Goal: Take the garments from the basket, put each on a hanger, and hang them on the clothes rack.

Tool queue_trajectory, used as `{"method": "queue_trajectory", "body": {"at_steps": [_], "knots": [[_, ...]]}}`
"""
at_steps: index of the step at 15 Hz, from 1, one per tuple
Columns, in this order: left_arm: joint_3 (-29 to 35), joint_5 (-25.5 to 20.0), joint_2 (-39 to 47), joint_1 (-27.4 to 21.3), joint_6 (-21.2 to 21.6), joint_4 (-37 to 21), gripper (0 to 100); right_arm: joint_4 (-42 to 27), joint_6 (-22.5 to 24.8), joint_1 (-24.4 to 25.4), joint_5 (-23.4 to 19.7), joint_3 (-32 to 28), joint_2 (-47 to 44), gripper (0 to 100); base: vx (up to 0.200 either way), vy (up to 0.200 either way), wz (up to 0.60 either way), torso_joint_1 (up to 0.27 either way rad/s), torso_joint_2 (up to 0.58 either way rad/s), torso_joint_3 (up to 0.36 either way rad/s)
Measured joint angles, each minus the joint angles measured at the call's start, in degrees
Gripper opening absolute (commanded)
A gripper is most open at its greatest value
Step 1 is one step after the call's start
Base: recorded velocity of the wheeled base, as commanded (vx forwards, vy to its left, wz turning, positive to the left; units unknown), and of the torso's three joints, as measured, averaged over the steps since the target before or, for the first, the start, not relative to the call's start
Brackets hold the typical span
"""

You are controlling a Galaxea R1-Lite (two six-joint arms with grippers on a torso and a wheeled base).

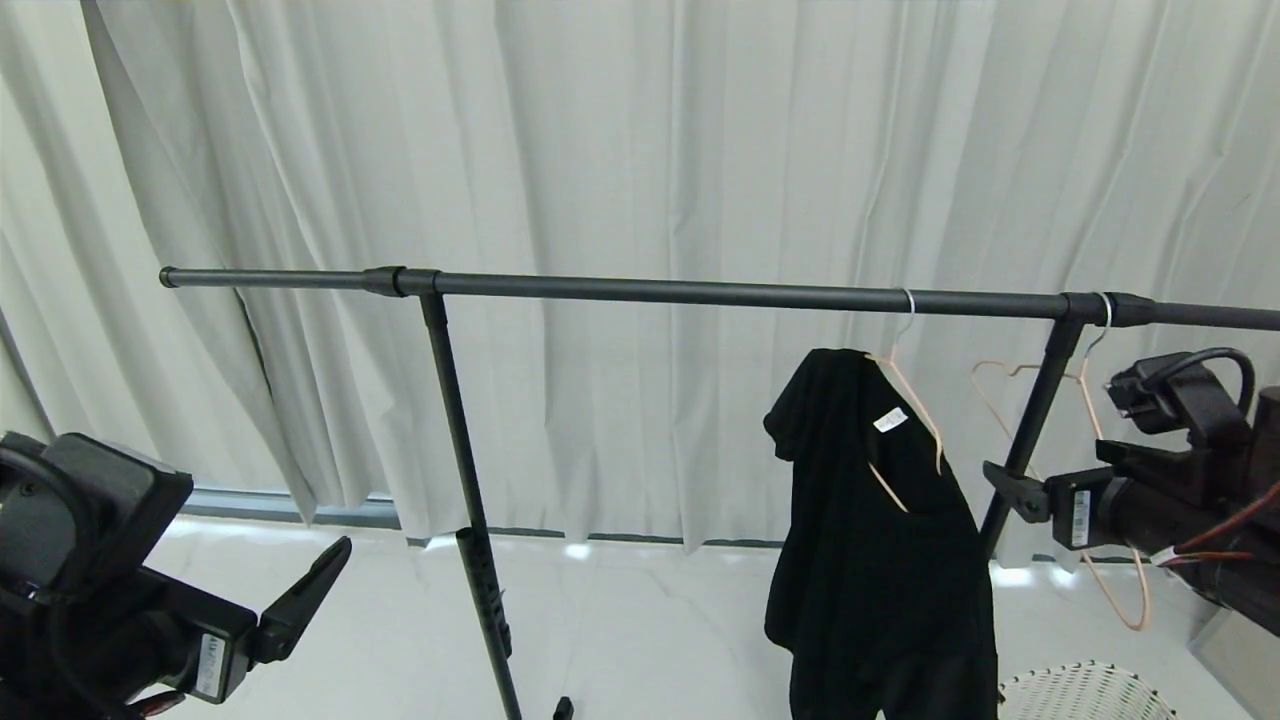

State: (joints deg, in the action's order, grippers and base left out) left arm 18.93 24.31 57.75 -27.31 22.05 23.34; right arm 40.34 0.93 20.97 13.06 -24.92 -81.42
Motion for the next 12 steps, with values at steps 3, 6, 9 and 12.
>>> {"method": "queue_trajectory", "body": {"at_steps": [3, 6, 9, 12], "knots": [[-1.93, 0.35, -0.83, 0.20, 0.04, -0.02, 100, -0.02, 2.16, -0.72, -0.09, 3.23, 2.89, 100, -0.200, 0.000, 0.00, -0.001, 0.00, 0.005], [-7.11, 1.63, -2.51, 2.21, -0.09, -0.09, 100, -0.96, 5.10, -1.43, 0.18, 4.04, 3.56, 100, -0.200, 0.000, 0.00, -0.002, 0.00, 0.002], [-11.91, 2.10, -3.82, 9.70, -0.22, -0.11, 100, -1.61, 10.48, -4.08, 0.27, 6.88, 3.97, 100, -0.200, 0.000, 0.00, 0.001, 0.00, 0.002], [-16.59, 1.94, -5.07, 18.85, -0.82, -0.46, 100, -1.74, 12.01, -6.61, 0.43, 10.78, 4.88, 100, -0.200, 0.000, 0.00, 0.002, 0.00, 0.002]]}}
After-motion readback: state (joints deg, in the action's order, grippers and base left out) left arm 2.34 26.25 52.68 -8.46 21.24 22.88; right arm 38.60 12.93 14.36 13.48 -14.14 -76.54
